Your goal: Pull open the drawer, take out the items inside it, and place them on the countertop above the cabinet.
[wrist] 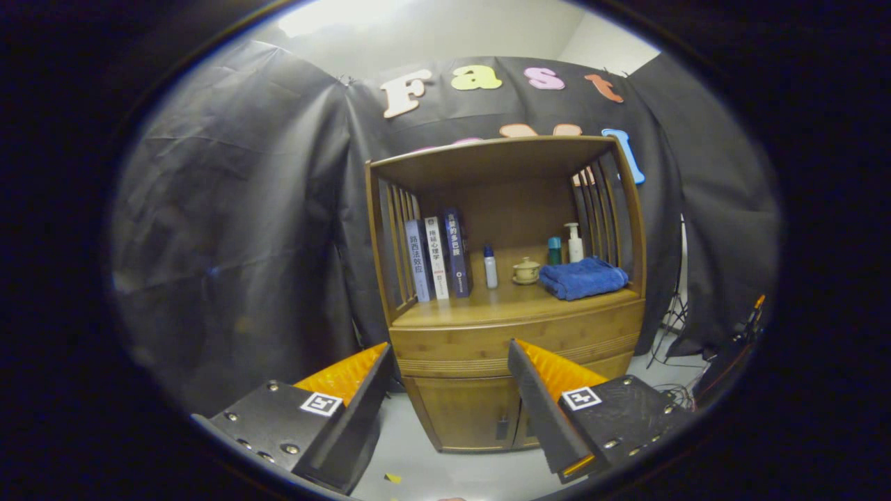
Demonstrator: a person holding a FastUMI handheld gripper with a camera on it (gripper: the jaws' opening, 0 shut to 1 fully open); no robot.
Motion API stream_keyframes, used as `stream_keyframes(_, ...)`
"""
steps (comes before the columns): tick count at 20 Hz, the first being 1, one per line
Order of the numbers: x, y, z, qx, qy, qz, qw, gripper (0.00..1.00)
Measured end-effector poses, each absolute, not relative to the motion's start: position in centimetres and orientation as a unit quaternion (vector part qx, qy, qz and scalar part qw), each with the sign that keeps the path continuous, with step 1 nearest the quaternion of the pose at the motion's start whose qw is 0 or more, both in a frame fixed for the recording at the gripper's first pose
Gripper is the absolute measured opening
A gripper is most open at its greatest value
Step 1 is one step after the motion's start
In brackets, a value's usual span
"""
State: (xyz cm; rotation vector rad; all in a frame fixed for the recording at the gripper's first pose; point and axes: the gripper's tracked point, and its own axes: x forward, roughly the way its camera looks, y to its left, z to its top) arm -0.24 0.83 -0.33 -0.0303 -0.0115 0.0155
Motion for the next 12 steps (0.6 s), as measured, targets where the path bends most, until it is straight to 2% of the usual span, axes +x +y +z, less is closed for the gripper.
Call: stream_keyframes(12,1.1,-0.8,-0.2,-0.039,-0.018,-0.003,0.999,0.99)
